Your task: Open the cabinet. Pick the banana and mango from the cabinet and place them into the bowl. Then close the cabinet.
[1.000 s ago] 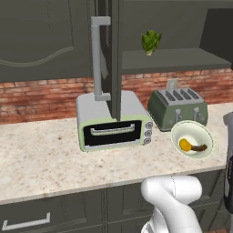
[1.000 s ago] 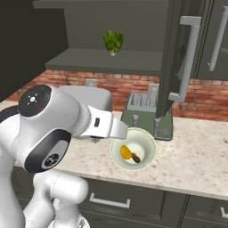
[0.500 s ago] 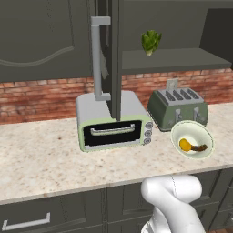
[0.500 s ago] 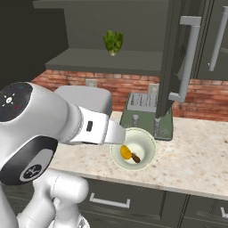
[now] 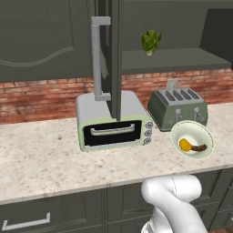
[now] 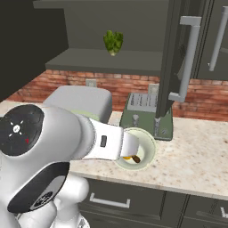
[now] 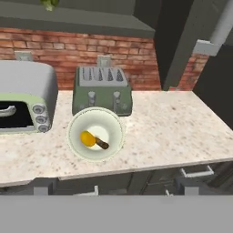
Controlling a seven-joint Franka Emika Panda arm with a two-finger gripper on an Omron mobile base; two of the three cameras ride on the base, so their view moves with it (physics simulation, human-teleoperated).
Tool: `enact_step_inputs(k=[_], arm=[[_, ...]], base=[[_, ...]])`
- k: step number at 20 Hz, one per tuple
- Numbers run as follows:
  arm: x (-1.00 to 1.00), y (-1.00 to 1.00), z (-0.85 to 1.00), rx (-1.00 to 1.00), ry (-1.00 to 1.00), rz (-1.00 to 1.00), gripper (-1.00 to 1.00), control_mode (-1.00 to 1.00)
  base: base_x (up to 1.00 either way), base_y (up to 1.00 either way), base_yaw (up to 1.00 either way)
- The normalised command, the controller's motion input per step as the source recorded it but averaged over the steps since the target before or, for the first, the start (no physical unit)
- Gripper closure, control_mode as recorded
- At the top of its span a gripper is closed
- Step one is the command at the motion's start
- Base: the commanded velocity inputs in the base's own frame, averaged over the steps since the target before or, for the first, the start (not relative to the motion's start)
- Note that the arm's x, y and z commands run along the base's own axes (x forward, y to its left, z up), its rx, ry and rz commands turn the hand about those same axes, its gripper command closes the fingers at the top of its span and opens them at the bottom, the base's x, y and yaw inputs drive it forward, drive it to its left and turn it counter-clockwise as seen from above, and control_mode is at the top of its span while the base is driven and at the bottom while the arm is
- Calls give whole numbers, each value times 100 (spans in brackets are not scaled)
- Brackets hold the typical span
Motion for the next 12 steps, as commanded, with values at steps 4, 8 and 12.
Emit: enact_step_inputs(k=[4, 8, 12], arm=[[0, -33, 0, 0, -17, 3, -100, -100], [0, -32, 4, 0, -11, 2, -100, -100], [0, -32, 5, 0, -12, 3, -100, -100]], base=[[0, 0, 0], [0, 0, 0], [0, 0, 0]])
